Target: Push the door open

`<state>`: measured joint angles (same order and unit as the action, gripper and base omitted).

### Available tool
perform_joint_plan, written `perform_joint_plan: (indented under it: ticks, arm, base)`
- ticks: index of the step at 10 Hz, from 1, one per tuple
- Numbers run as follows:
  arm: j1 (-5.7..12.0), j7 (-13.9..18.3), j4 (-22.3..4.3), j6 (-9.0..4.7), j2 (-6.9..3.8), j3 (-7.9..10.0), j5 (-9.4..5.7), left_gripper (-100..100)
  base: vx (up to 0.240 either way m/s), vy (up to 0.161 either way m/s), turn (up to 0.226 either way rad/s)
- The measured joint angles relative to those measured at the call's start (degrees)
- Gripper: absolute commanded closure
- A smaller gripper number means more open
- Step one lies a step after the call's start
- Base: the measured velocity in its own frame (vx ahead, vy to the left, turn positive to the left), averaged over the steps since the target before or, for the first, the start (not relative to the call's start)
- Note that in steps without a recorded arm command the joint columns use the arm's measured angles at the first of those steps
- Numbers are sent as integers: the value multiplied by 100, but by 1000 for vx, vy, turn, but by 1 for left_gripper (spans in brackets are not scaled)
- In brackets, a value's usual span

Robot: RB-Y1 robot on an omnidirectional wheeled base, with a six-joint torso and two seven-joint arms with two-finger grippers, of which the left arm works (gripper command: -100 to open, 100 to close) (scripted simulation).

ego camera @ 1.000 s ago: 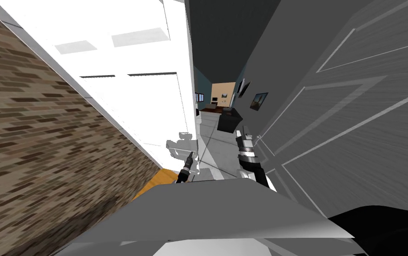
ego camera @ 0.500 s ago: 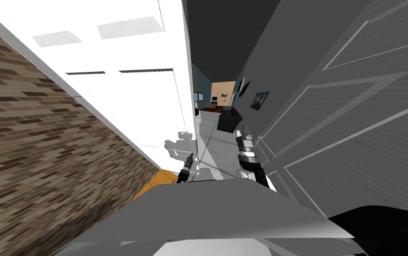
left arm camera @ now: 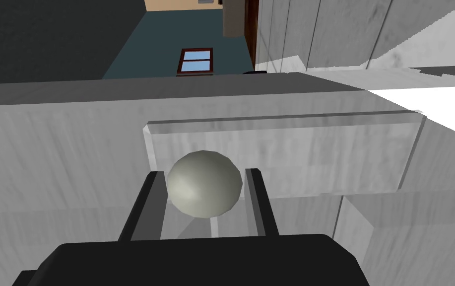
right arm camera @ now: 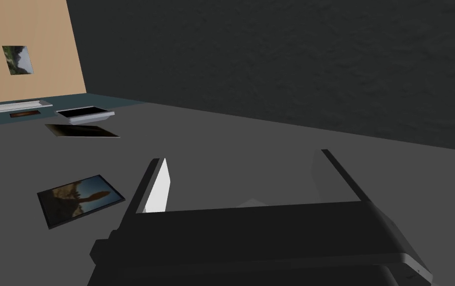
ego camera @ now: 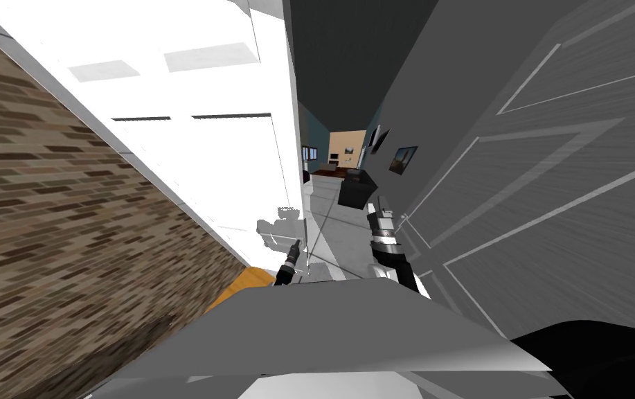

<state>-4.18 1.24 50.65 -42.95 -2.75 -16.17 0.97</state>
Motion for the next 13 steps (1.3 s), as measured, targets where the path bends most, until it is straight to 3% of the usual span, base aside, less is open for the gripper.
perform_joint_plan:
  ticks: [4, 6, 8, 9, 13]
  arm:
    - [3, -59, 97, 64, -33, 159, -63, 100]
    - [133, -119, -76, 8, -5, 309, -121, 100]
    - [140, -125, -52, 18, -90, 470, -191, 100]
    - [158, -154, -40, 43, -97, 577, -231, -100]
    - [72, -170, 70, 75, -84, 628, -296, -100]
  base:
    - [169, -88, 51]
    - [200, -92, 81]
    - [158, -81, 85]
    - [-67, -76, 111]
    - [-227, -72, 72]
